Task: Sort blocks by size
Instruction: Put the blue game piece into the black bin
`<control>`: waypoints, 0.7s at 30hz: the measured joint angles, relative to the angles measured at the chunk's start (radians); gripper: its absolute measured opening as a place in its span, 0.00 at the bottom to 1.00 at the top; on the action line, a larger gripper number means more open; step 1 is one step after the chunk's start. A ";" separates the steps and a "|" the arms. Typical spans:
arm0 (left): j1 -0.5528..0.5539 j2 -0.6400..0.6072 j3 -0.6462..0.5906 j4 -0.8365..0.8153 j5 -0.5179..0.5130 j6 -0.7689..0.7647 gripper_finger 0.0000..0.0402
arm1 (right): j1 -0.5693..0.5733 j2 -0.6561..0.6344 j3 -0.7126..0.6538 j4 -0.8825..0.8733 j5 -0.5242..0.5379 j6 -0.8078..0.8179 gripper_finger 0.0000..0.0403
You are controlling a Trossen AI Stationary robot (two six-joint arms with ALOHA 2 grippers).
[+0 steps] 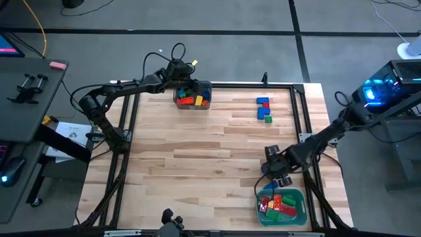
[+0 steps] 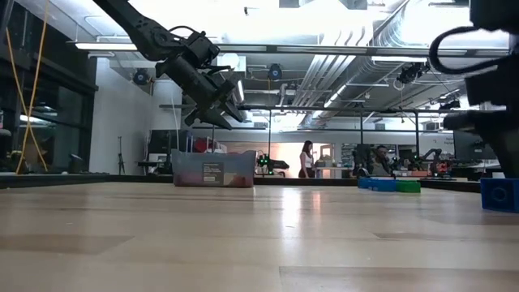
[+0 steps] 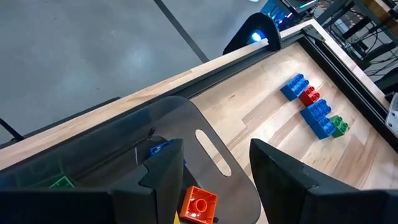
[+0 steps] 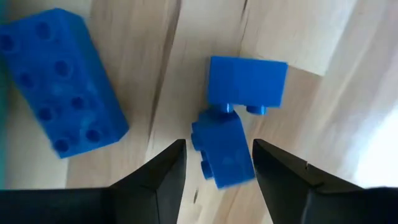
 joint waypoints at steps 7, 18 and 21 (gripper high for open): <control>0.000 0.000 0.000 0.000 0.014 0.000 0.42 | 0.000 0.100 0.003 0.034 -0.006 0.001 0.44; 0.036 -0.076 -0.001 0.187 0.137 0.001 0.42 | -0.017 0.103 0.141 -0.158 0.084 0.031 0.22; 0.070 -0.141 -0.001 0.295 0.162 0.006 0.42 | -0.045 0.096 0.226 -0.289 0.159 -0.002 0.22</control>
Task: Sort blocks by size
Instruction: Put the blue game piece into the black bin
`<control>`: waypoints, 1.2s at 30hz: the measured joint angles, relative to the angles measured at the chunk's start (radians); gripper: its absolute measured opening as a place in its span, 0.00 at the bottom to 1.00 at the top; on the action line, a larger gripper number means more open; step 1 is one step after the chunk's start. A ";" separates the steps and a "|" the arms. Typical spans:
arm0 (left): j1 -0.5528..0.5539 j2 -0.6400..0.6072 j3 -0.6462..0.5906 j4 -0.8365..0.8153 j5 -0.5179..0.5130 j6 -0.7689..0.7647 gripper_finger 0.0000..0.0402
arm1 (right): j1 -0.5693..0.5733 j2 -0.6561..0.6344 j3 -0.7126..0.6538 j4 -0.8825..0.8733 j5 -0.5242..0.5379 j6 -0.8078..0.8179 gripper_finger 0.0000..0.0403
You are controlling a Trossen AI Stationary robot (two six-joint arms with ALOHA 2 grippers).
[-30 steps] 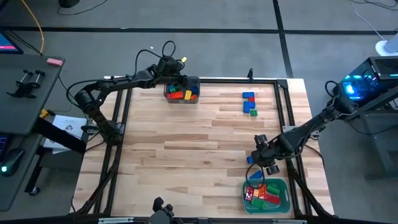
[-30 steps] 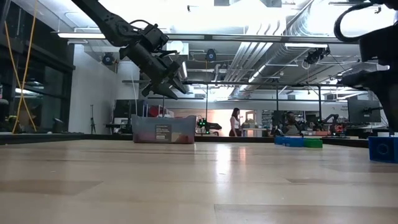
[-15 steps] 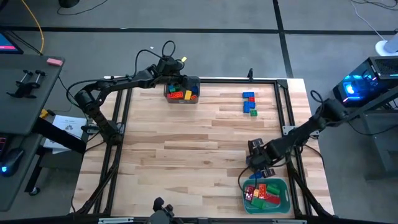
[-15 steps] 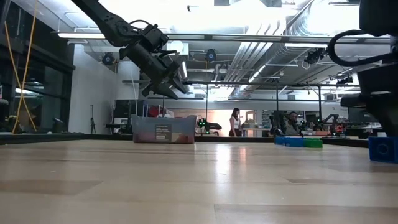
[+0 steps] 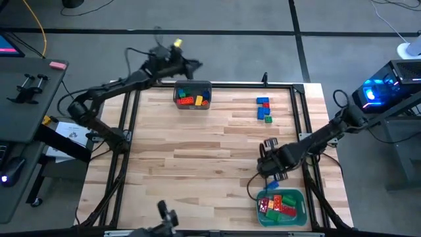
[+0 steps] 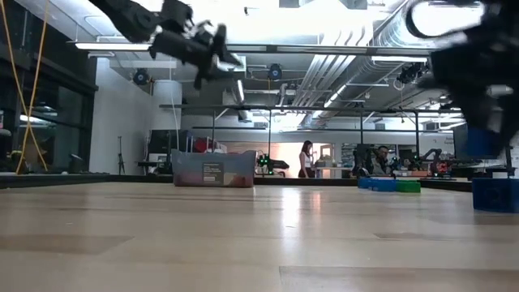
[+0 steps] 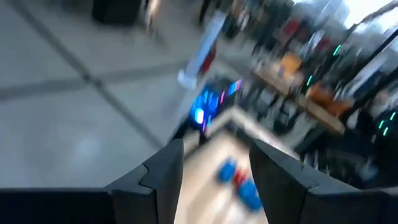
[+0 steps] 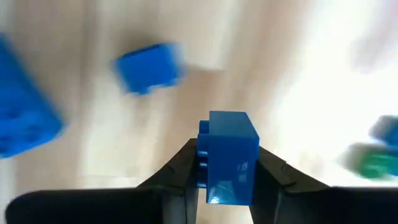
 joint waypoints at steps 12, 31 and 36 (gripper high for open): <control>0.040 -0.225 0.002 0.126 0.105 0.046 0.42 | -0.475 0.004 0.146 0.626 0.221 -0.338 0.22; -0.028 -0.243 0.002 0.123 0.239 -0.030 0.42 | -0.876 0.623 0.743 0.853 -0.185 0.016 0.42; -0.028 -0.243 0.002 0.123 0.239 -0.029 0.42 | -0.873 0.627 0.793 0.778 -0.197 -0.049 0.52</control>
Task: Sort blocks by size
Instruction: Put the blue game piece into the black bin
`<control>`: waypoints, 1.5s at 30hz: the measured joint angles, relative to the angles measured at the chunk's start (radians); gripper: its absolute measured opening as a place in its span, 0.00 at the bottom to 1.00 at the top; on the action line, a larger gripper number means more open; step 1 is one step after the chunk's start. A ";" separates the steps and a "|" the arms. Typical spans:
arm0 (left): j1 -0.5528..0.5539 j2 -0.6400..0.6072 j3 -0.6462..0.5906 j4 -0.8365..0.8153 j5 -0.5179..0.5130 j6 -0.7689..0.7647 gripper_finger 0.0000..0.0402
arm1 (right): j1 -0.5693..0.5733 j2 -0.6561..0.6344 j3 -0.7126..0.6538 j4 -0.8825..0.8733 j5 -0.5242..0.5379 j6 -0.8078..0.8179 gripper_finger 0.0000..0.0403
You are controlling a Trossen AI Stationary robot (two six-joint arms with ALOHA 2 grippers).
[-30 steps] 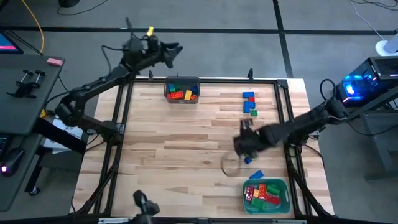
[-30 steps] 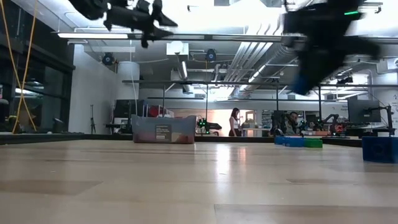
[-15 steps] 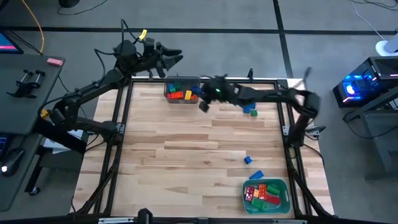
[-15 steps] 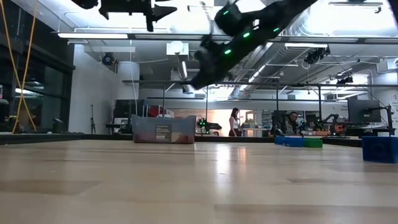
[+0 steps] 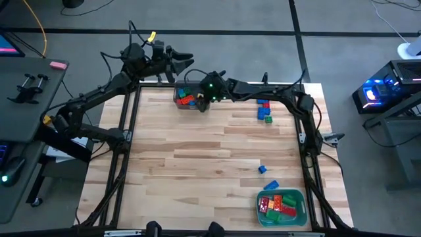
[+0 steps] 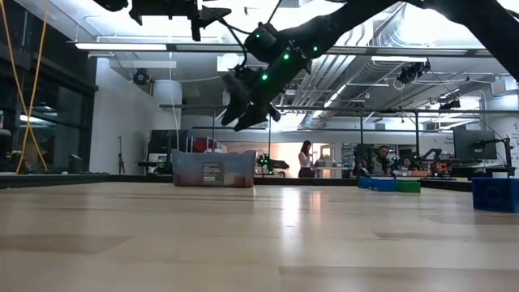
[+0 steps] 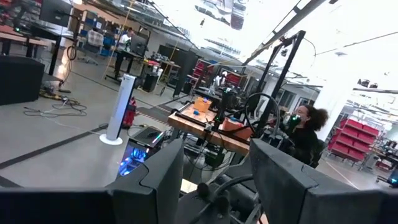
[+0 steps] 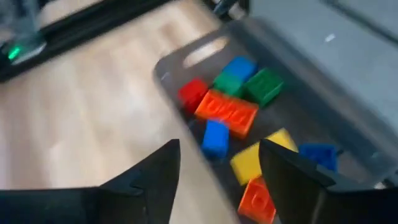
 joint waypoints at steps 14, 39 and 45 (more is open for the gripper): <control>0.002 0.000 0.000 0.001 0.000 0.000 0.42 | 0.133 -0.366 -0.252 -0.439 -0.154 -0.085 0.56; 0.002 0.000 0.000 -0.005 -0.029 -0.029 0.42 | 0.718 -0.606 -0.670 -0.469 0.161 0.977 0.56; 0.002 0.000 0.000 -0.012 -0.028 -0.045 0.42 | 0.754 -0.459 -0.595 -0.707 0.062 1.100 0.56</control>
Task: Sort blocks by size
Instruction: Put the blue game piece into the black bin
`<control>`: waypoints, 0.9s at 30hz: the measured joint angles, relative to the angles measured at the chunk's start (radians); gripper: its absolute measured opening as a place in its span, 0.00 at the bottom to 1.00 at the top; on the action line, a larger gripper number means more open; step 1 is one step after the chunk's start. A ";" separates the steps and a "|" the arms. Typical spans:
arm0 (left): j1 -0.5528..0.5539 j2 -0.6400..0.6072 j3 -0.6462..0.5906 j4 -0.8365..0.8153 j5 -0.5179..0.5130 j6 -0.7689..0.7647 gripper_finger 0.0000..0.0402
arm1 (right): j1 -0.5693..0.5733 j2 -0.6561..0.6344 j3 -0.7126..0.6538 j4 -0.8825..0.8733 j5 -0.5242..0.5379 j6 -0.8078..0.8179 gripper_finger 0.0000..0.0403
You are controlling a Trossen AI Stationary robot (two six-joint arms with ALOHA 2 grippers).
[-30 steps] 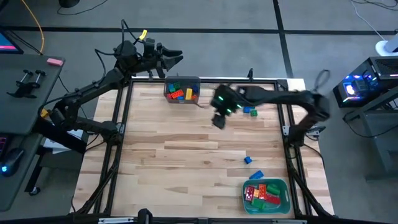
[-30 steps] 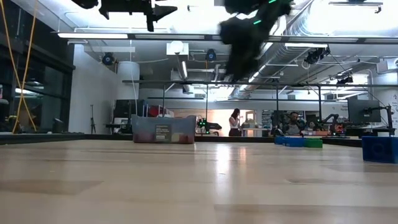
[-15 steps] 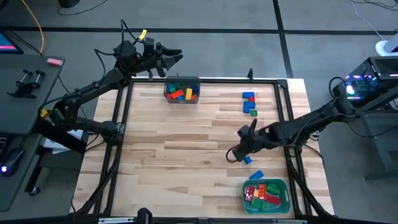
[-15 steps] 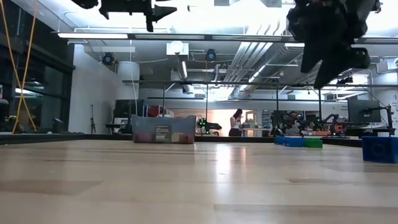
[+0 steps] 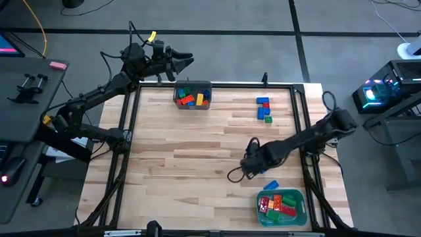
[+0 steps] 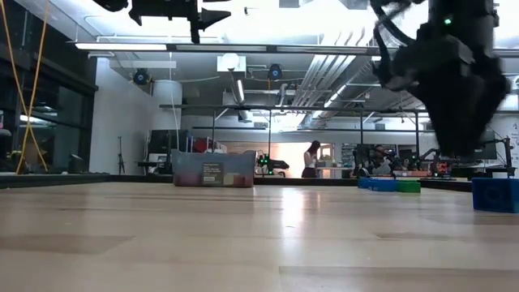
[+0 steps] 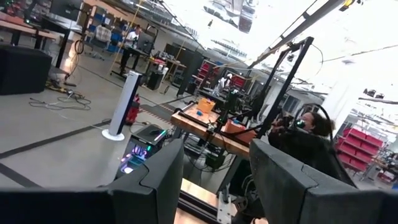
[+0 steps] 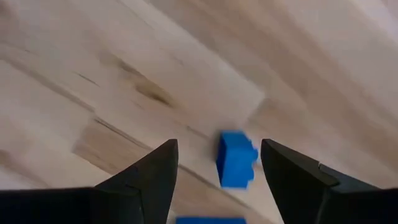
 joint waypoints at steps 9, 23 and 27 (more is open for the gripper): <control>0.000 0.000 0.000 -0.008 0.001 -0.010 0.42 | 0.043 0.081 0.006 -0.028 -0.069 0.163 0.56; -0.002 0.000 0.000 -0.019 0.002 -0.012 0.42 | 0.043 0.166 -0.048 0.040 -0.094 0.145 0.55; -0.002 0.000 0.000 -0.019 0.002 -0.011 0.42 | 0.043 0.161 -0.048 0.044 -0.064 0.112 0.41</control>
